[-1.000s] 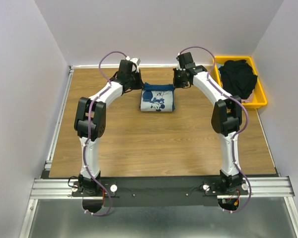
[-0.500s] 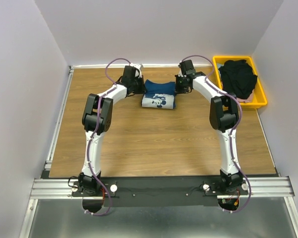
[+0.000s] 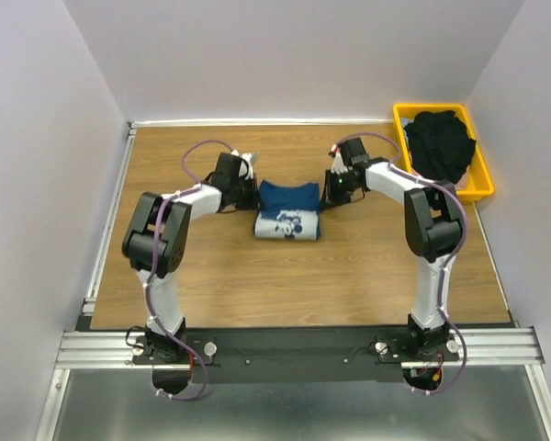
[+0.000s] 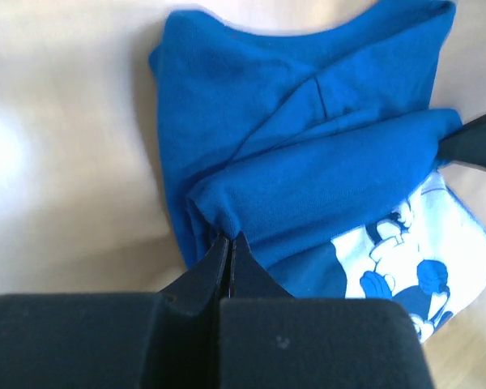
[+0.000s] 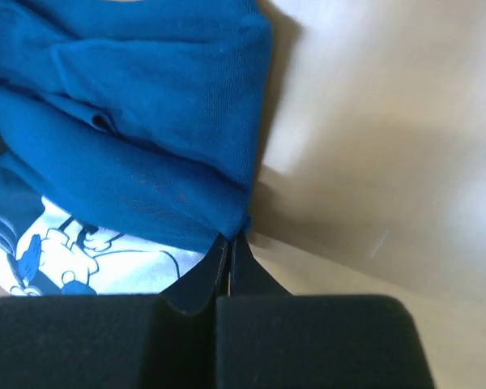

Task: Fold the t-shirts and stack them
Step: Fold the tshirt

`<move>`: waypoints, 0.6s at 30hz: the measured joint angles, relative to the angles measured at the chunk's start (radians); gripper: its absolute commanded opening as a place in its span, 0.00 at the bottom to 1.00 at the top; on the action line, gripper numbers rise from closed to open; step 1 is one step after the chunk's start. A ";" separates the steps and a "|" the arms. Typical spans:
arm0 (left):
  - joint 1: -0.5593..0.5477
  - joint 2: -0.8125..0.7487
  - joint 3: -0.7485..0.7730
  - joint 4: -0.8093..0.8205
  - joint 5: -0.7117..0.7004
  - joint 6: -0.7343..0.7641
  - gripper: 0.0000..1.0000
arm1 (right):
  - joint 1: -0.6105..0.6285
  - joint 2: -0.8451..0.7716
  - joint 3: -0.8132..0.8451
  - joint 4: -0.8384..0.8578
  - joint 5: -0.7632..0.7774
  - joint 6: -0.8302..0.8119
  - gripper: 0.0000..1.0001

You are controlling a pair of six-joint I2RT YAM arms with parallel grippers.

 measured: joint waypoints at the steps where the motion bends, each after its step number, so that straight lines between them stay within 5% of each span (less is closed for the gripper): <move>1: -0.007 -0.041 -0.053 -0.002 0.003 0.000 0.00 | 0.010 -0.043 -0.069 0.011 -0.021 0.002 0.01; 9: -0.055 -0.404 -0.366 -0.149 -0.008 0.032 0.00 | 0.130 -0.303 -0.350 -0.116 -0.108 0.001 0.01; 13: -0.055 -0.550 -0.341 -0.226 -0.010 0.050 0.00 | 0.139 -0.359 -0.294 -0.195 -0.118 -0.010 0.01; 18: -0.014 -0.516 -0.228 -0.218 -0.015 0.059 0.00 | 0.106 -0.328 -0.108 -0.235 -0.101 -0.029 0.01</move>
